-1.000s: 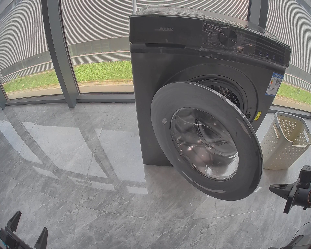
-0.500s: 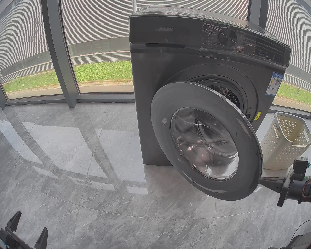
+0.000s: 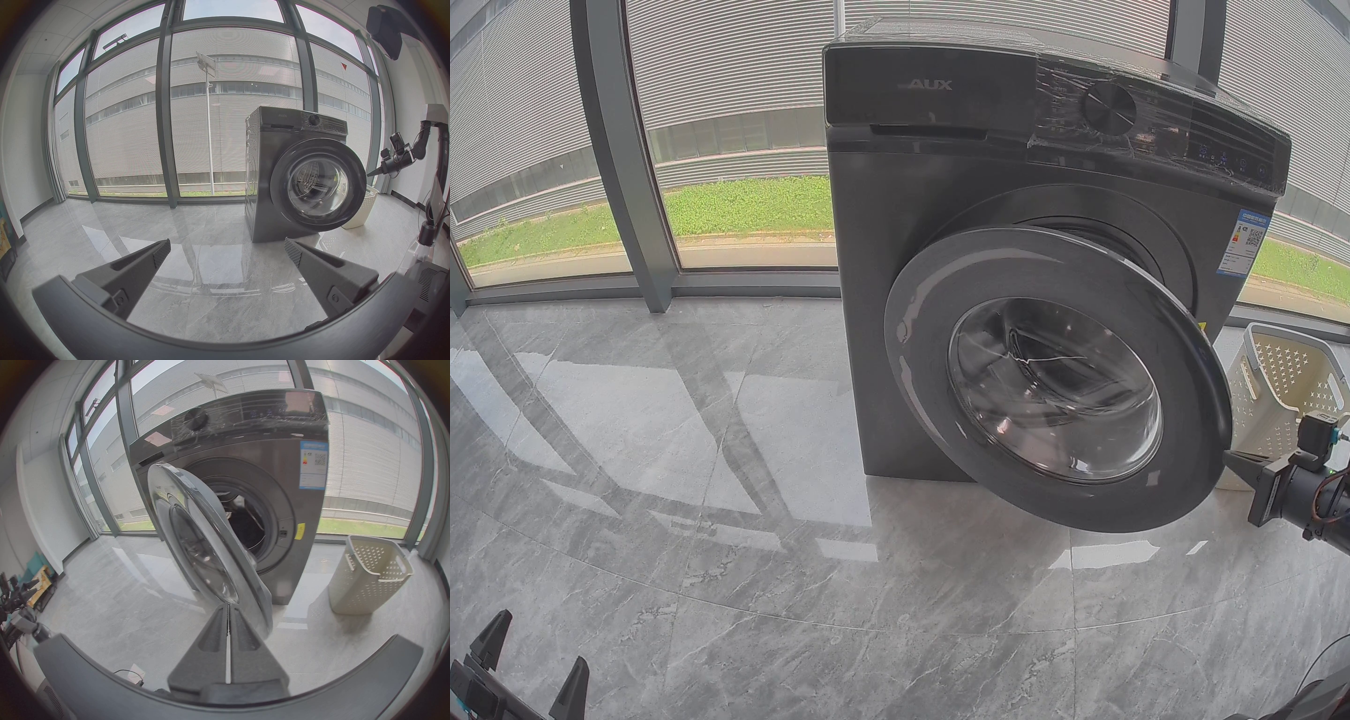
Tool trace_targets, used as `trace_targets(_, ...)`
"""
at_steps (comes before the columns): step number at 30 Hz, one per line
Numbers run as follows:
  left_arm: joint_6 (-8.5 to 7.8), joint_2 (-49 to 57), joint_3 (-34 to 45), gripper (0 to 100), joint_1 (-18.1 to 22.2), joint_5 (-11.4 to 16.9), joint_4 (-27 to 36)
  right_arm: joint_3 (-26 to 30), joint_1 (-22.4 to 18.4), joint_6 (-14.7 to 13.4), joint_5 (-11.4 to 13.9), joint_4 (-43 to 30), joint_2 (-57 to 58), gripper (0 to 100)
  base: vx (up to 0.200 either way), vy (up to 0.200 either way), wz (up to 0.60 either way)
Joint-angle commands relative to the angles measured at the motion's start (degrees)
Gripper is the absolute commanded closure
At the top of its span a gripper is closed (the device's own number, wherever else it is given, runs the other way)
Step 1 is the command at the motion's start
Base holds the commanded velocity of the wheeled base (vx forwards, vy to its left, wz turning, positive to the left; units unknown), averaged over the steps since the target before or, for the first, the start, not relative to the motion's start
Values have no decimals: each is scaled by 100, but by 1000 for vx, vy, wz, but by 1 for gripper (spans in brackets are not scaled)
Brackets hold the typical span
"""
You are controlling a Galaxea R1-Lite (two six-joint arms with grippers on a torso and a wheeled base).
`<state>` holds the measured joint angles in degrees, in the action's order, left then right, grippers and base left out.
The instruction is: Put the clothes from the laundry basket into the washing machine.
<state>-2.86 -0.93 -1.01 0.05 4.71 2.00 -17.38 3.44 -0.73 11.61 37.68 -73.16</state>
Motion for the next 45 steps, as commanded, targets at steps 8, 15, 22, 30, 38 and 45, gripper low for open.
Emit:
trace_targets(8, 5, 93, 101, 0, 4, -5, 11, 33, -607, 363, -18, -42, 144, 100, 0, 0, 0)
trace_targets(15, 5, 93, 101, 0, 4, -5, 11, 244, -353, 381, -9, -42, 188, 100, 0, -200, 0)
trace_targets(22, 5, 93, 101, 0, 4, -5, 11, 596, 676, 293, 8, -42, 363, 100, 0, -200, 0)
trace_targets(30, -4, 93, 101, 0, 4, -14, 11, 692, 1467, -489, 254, -15, 443, 100, 0, -175, 0)
trace_targets(38, -4, 93, 101, 0, -5, -14, 11, 719, 1634, -560, 184, -50, 548, 100, 0, 0, 0)
trace_targets(45, -4, 93, 101, 0, -5, -14, 11, 1009, 1704, -533, 290, -42, 627, 100, 0, 0, 0)
